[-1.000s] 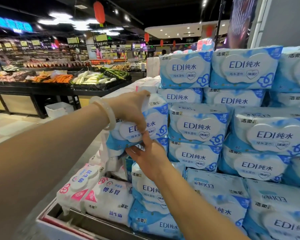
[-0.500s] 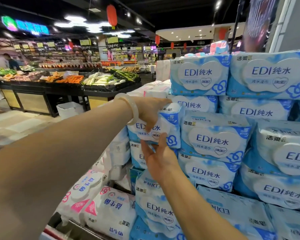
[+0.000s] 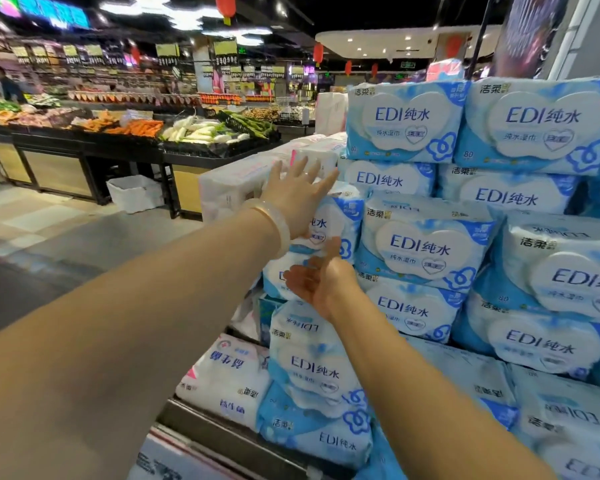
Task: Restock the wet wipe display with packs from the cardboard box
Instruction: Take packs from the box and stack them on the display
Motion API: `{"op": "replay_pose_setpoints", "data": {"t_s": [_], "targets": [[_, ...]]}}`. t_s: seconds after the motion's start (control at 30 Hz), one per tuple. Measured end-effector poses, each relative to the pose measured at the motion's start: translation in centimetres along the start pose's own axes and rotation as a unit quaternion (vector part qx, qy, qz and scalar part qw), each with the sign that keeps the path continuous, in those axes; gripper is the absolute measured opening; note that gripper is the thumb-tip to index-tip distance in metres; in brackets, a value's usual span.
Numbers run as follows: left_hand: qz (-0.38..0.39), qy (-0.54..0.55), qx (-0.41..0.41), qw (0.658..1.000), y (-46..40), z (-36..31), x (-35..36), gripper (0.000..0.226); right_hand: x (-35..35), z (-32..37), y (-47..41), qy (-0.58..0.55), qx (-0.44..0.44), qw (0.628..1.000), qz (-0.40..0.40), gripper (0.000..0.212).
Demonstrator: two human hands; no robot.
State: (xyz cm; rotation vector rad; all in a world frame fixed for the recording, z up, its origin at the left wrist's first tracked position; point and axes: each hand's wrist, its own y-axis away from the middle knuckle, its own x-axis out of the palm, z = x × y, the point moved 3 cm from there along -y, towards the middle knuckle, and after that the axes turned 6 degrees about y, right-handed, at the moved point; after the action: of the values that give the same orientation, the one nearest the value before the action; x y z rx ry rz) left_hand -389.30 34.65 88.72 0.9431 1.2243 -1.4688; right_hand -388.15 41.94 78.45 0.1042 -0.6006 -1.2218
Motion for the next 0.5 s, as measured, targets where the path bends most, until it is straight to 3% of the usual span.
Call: {"op": "replay_pose_setpoints", "data": {"t_s": [0.1,0.23,0.37,0.43,0.5], "targets": [[-0.081,0.09,-0.055,0.991,4.8,0.8,2.3,0.095,-0.2,-0.2,1.5,0.098,-0.059,0.993,-0.022,0.048],[-0.092,0.176,-0.049,0.979,12.7,2.7,7.4,0.087,1.9,-3.3,4.2,0.294,-0.154,0.943,-0.008,0.027],[0.006,0.255,-0.125,0.959,21.6,4.7,13.0,0.086,5.9,-11.4,5.9,0.52,-0.195,0.829,0.07,0.038],[0.062,0.284,-0.173,0.941,25.9,5.6,16.4,0.085,7.1,-16.6,6.3,0.594,-0.172,0.777,0.117,0.041],[0.123,0.303,-0.204,0.923,30.4,6.0,19.9,0.079,7.4,-22.0,6.9,0.63,-0.126,0.748,0.165,0.036]]}}
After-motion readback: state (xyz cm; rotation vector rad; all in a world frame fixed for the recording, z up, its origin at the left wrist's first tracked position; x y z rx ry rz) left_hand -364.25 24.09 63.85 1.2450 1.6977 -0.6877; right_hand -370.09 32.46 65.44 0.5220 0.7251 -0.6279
